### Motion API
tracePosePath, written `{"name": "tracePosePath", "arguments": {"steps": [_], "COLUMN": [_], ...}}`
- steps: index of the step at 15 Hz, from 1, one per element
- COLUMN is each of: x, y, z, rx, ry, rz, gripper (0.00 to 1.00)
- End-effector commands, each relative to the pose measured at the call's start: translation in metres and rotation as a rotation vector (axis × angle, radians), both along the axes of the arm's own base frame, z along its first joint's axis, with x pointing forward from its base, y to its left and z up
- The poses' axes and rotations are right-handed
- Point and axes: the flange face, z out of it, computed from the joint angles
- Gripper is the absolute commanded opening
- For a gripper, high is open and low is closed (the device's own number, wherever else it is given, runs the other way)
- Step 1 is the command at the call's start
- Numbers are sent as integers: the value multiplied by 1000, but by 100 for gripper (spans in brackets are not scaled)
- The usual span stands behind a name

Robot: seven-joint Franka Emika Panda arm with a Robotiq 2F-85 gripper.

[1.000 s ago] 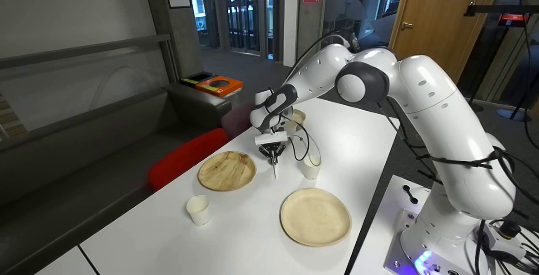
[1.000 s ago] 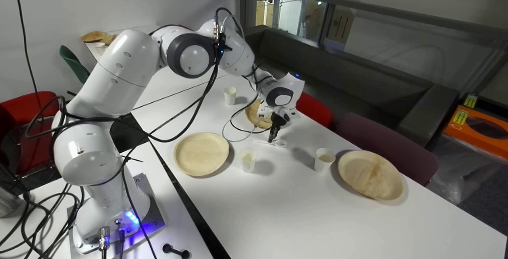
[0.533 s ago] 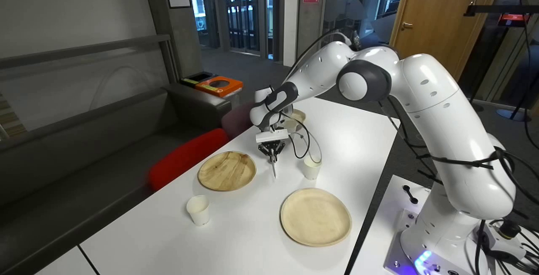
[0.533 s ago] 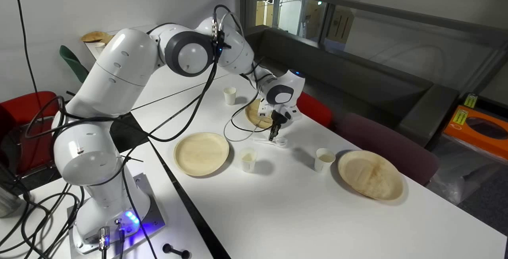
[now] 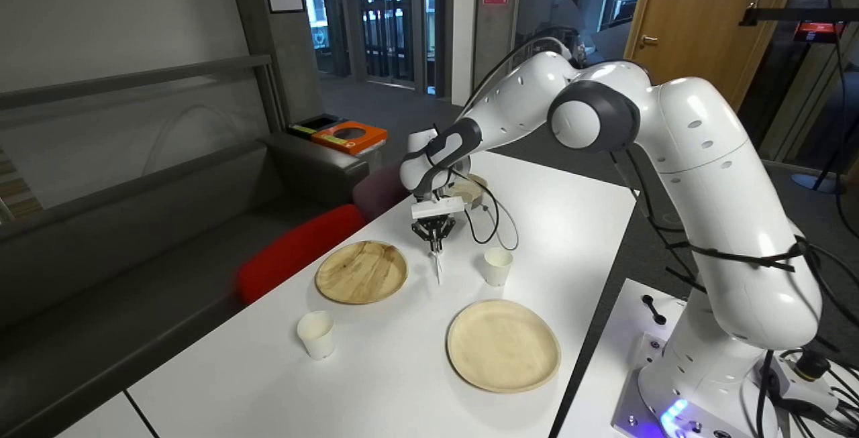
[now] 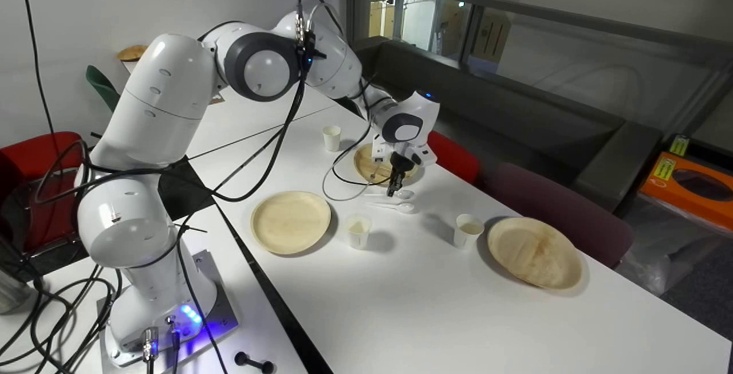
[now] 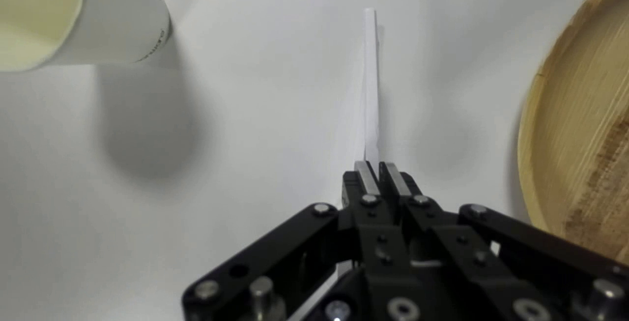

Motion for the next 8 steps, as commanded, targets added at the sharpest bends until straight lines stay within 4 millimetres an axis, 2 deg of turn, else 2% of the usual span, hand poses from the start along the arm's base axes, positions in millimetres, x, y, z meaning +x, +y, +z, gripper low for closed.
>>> {"name": "tracePosePath", "arguments": {"steps": [1,8], "x": [-23,-36], "y": [7,37], "z": [37,94], "rx": [15,-27], "ry": [-11,-78], "rz": [77,186], "gripper": [2,2]}}
